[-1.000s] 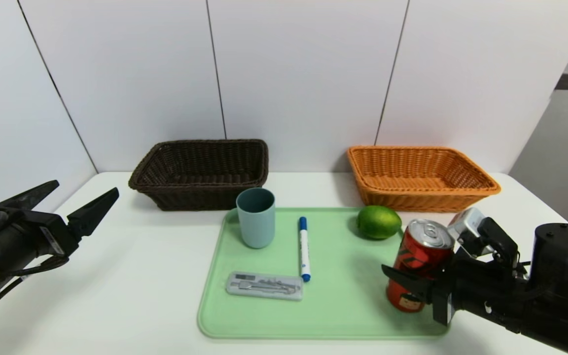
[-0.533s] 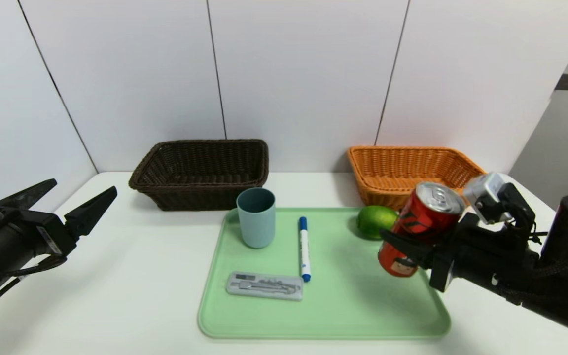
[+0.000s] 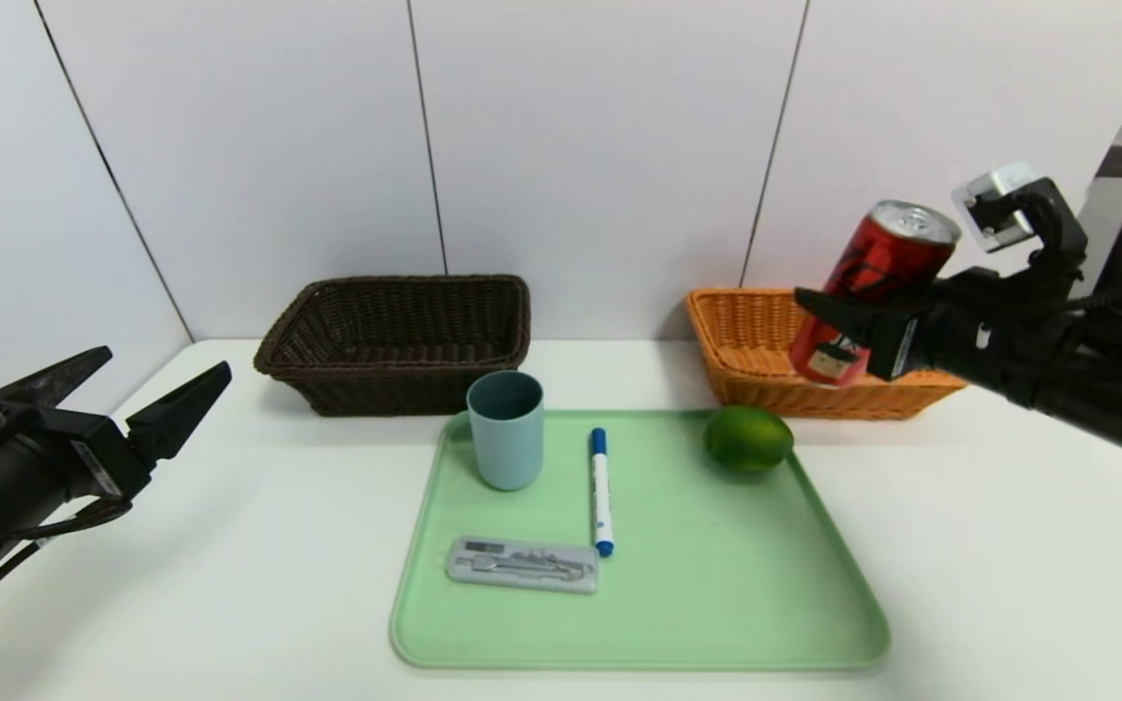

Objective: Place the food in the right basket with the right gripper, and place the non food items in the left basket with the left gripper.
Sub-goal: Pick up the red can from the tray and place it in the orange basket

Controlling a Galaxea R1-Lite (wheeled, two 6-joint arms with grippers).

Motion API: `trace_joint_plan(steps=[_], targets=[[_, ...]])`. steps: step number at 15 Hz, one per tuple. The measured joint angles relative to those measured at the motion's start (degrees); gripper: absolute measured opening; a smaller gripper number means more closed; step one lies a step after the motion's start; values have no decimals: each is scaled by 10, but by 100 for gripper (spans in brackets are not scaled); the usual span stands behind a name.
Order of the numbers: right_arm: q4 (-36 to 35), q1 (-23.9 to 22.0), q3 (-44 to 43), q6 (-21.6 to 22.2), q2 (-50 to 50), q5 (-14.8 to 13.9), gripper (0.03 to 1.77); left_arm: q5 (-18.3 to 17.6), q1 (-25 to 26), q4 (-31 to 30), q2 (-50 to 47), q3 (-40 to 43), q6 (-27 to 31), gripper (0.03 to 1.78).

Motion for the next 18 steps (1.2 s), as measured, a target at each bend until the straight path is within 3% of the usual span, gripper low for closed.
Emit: trace_joint_plan(steps=[4,10,18], targets=[[43,-78,-117,-18,60,-2,98,0,0,0,2,-1,-1,169],[46,-151,-224,-37,182,-36,98,0,0,0,2,-1,-2,169],[41,-187,-253,-40,281,-83,98,2,0,2,2,4,-4,169]])
